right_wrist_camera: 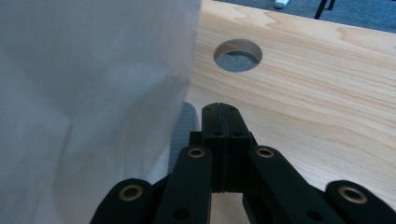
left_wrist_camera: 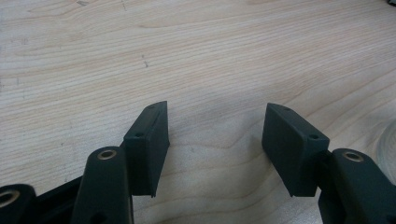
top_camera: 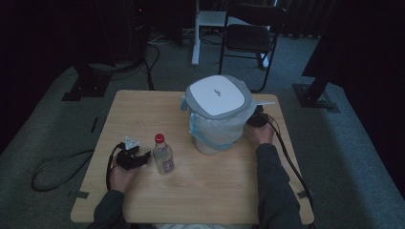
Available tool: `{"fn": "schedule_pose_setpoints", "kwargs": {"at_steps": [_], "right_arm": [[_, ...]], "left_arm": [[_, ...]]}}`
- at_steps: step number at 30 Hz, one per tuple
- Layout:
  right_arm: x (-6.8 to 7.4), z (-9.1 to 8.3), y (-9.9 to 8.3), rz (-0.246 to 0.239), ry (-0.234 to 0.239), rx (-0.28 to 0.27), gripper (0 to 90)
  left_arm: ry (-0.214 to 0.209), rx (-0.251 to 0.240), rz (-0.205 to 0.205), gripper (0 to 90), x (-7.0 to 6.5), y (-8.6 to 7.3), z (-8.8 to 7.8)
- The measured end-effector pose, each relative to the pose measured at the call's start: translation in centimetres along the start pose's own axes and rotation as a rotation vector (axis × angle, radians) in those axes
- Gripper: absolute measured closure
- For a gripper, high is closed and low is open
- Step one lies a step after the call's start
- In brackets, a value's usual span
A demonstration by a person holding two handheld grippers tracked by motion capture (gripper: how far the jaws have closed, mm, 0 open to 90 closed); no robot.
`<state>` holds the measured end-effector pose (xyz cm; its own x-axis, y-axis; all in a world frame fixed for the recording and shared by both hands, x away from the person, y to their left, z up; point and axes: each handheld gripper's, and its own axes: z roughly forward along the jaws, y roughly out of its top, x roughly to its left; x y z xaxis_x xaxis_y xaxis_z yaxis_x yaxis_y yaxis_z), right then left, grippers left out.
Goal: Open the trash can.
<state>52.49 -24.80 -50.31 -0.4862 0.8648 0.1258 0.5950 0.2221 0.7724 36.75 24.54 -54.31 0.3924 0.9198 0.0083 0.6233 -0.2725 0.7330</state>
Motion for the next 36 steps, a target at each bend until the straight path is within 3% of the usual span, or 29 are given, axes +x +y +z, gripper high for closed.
{"fn": "schedule_pose_setpoints", "kwargs": {"at_steps": [13,20,25,36], "right_arm": [[0.2,2.1,-0.4,0.033,0.056,0.01,90.0],[0.8,2.0,0.9,-0.005,0.078,-0.006,90.0],[0.6,2.8,0.5,-0.007,0.08,0.048,90.0],[0.6,3.3,0.0,0.014,0.085,0.038,90.0]], "left_arm": [[0.0,0.0,0.001,41.8,0.0,0.0,0.0],[0.0,0.001,0.002,41.8,0.0,0.0,0.0],[-0.001,0.0,0.001,41.6,0.0,0.0,0.0],[0.0,0.0,0.001,41.5,0.0,0.0,0.0]]}}
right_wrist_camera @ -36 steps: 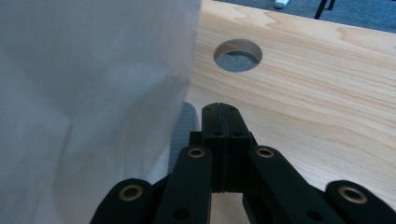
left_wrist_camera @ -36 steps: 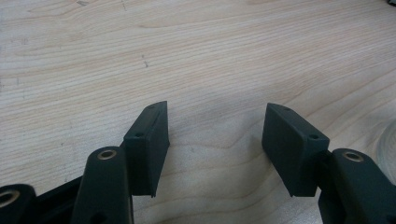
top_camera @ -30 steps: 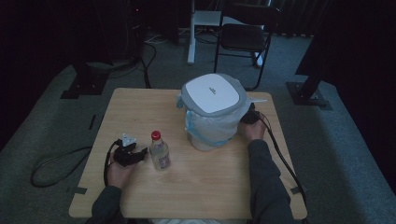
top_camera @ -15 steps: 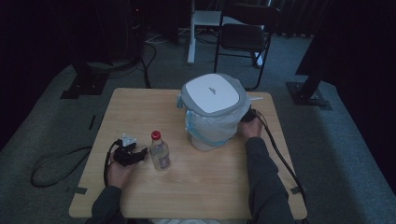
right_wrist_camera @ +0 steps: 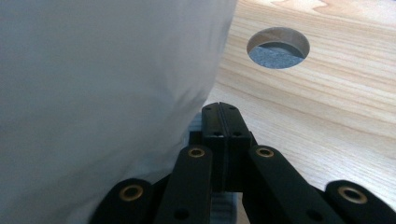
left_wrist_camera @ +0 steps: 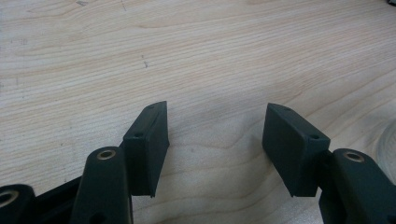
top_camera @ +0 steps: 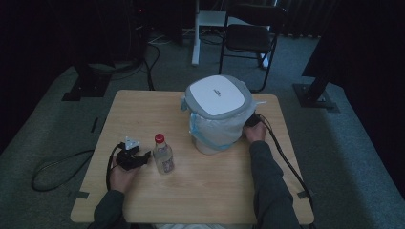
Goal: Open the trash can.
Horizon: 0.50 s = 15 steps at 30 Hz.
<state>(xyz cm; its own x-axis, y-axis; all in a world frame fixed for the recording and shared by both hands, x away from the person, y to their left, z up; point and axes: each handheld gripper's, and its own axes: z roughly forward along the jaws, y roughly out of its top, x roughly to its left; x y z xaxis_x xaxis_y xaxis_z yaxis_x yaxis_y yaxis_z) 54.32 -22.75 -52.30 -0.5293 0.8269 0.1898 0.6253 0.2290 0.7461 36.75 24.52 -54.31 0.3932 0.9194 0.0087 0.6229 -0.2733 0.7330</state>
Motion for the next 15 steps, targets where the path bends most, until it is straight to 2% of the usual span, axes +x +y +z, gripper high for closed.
{"fn": "schedule_pose_setpoints", "kwargs": {"at_steps": [15], "right_arm": [[0.2,0.24,-0.21,0.019,-0.019,0.016,90.0]], "left_arm": [[0.0,0.001,0.0,41.4,-0.01,0.0,0.0]]}}
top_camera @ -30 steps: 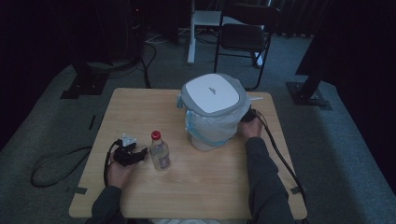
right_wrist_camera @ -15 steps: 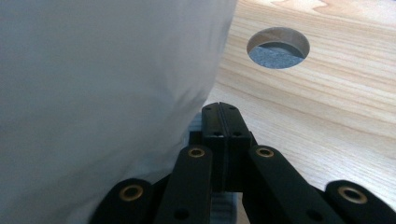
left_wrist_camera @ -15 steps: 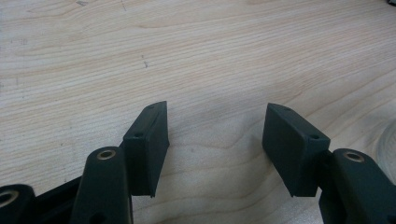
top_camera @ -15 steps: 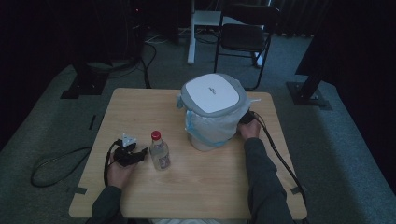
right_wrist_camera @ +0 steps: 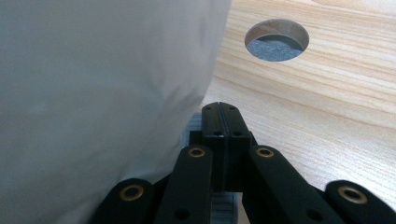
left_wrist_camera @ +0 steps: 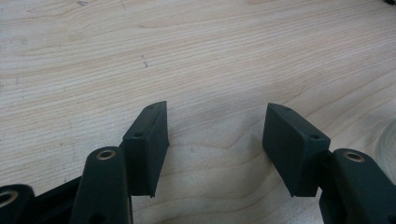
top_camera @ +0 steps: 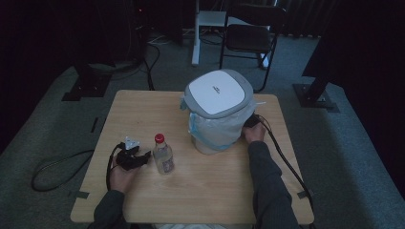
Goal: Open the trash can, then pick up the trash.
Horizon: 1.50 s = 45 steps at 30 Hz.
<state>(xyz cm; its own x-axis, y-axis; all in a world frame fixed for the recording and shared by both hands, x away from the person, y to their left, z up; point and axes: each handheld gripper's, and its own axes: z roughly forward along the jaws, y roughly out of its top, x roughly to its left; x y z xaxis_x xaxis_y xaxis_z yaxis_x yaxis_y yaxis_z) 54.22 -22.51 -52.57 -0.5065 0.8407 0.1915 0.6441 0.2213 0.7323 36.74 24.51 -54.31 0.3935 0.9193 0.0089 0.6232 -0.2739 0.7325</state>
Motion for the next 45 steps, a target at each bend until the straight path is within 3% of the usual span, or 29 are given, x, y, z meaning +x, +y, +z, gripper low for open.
{"fn": "schedule_pose_setpoints", "kwargs": {"at_steps": [11,42,45], "right_arm": [[0.09,0.49,-0.33,0.016,-0.01,0.027,90.0],[0.13,0.49,-0.35,0.02,-0.012,0.025,90.0],[0.13,0.49,-0.35,0.02,-0.012,0.026,90.0]], "left_arm": [[0.0,0.002,0.002,41.2,0.0,0.0,-0.01],[0.001,0.002,-0.003,41.2,-0.1,-0.01,-0.03],[-0.055,0.011,-0.04,46.8,0.12,0.1,-0.45]]}}
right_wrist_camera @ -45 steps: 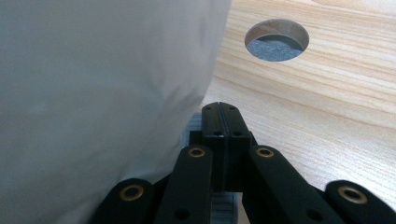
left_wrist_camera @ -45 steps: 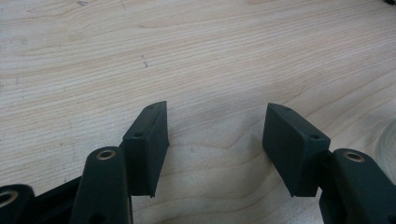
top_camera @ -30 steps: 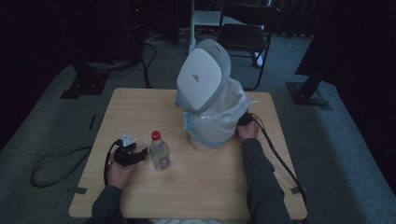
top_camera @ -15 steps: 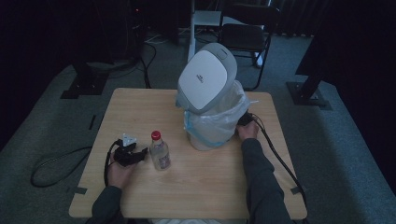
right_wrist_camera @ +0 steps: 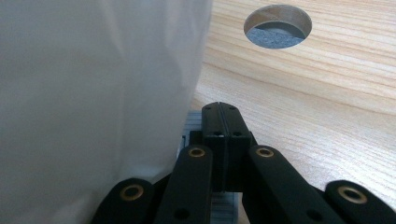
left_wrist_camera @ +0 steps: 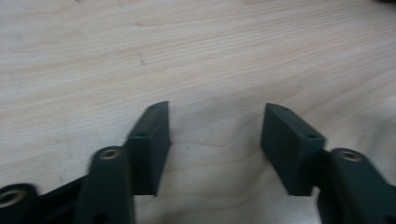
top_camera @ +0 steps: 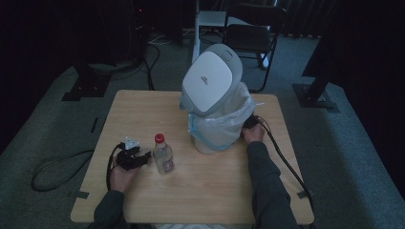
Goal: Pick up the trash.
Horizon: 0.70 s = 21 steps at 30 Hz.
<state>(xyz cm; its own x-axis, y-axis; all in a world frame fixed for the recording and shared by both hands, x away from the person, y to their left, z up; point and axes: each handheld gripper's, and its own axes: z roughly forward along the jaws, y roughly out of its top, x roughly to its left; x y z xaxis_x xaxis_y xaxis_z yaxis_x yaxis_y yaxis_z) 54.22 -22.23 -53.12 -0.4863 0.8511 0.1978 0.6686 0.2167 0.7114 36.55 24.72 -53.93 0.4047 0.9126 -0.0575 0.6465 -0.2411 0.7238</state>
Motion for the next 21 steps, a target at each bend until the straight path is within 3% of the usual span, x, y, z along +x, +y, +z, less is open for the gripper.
{"fn": "schedule_pose_setpoints", "kwargs": {"at_steps": [9,14,21], "right_arm": [[0.0,0.0,0.0,-0.006,0.003,0.001,90.0],[-0.1,0.0,0.0,-0.007,0.003,0.002,90.0],[-0.1,0.0,0.0,-0.009,0.005,0.002,90.0]], "left_arm": [[-0.09,-0.093,0.017,45.5,-0.8,0.6,-2.6],[-0.145,-0.149,0.024,45.4,-1.2,0.9,-4.9],[-0.224,-0.234,0.066,45.1,-2.0,1.2,-8.1]]}}
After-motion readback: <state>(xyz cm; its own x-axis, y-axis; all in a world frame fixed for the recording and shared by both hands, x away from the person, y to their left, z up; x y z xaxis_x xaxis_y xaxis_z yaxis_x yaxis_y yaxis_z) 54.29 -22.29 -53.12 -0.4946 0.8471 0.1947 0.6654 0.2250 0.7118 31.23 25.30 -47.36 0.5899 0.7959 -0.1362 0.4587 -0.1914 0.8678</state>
